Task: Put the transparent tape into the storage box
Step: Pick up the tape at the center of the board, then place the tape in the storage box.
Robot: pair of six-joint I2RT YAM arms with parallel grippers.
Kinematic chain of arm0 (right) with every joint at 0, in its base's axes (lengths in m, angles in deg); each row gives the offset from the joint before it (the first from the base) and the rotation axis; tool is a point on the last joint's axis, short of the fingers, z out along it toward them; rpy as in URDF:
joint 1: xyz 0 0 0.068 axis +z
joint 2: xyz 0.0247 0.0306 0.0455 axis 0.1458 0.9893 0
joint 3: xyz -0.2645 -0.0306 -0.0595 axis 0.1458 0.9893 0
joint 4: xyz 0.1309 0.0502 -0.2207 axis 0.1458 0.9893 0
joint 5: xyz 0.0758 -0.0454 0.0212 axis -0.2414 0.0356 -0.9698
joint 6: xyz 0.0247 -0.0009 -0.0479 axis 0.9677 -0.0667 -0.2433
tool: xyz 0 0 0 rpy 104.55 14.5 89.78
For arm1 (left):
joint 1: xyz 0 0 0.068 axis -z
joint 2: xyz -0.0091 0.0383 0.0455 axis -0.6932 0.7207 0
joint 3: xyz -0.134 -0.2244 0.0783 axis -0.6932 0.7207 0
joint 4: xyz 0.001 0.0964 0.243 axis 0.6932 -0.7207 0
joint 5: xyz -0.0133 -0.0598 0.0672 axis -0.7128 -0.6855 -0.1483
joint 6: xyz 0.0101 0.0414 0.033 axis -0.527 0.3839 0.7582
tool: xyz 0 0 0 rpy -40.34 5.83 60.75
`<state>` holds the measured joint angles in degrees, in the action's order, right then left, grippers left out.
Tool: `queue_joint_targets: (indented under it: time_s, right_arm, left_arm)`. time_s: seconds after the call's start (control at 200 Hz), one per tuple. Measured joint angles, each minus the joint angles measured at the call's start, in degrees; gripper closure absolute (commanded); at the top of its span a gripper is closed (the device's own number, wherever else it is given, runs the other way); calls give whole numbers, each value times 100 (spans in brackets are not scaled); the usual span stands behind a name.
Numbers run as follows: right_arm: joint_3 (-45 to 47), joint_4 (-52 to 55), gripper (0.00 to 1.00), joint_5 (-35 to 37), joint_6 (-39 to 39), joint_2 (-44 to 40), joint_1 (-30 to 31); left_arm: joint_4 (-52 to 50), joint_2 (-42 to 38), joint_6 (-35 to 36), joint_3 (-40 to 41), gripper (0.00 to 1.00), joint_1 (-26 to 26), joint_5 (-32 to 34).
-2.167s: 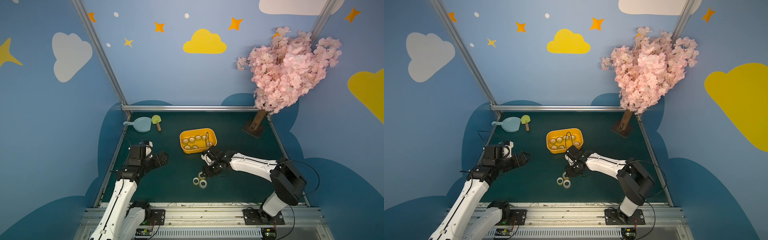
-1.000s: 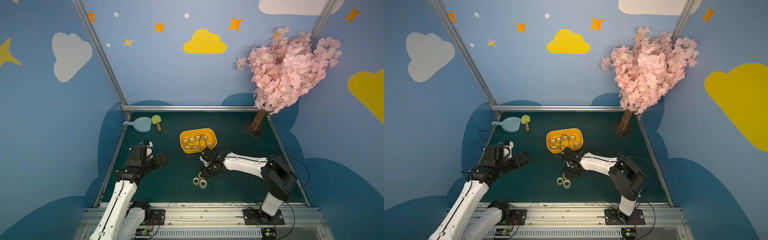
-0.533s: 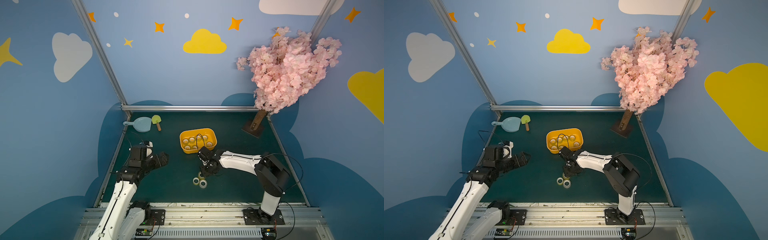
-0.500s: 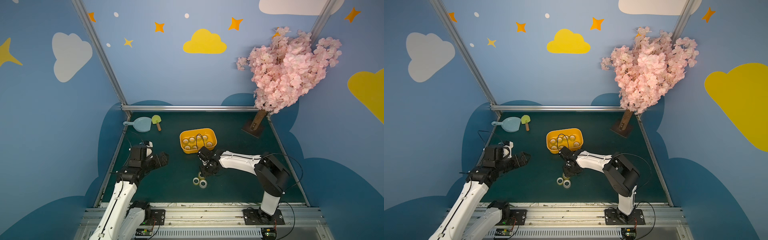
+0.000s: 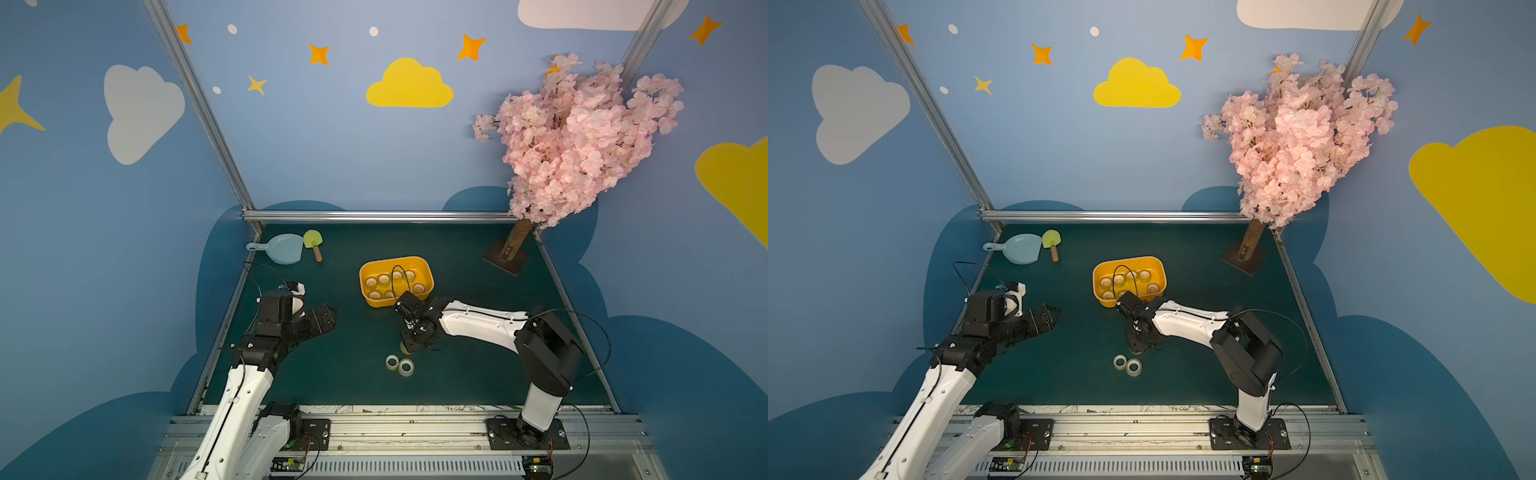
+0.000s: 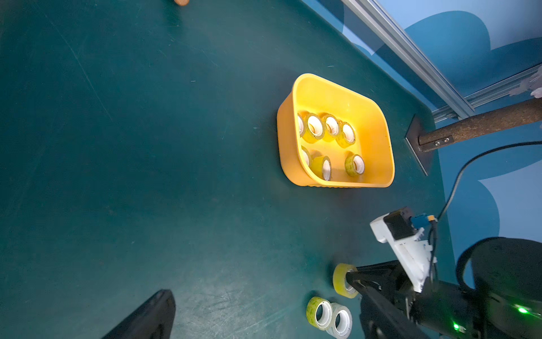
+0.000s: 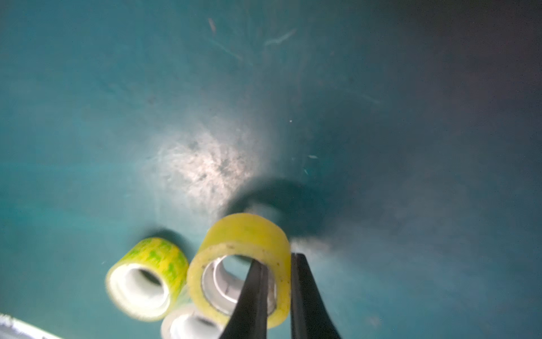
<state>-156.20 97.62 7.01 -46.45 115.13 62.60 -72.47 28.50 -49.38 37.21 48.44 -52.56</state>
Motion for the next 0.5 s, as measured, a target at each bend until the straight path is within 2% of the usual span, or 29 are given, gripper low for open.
queue_joint_targets:
  time_s: [0.155, 0.265, 0.37, 0.501]
  right_arm:
    - [-608, 363, 98, 31, -236, -535, -184]
    - [-1250, 468, 98, 52, -424, -616, -457]
    - [-1827, 549, 97, 131, -588, -444, -699]
    - [-2583, 664, 97, 107, -750, 181, -997]
  left_arm:
    - [2, 11, 0, 0, 0, -35, -72]
    - [4, 74, 0, 0, 0, -109, -181]
    - [7, 146, -2, 0, 0, -146, -258]
    - [9, 181, -2, 0, 0, -151, -319]
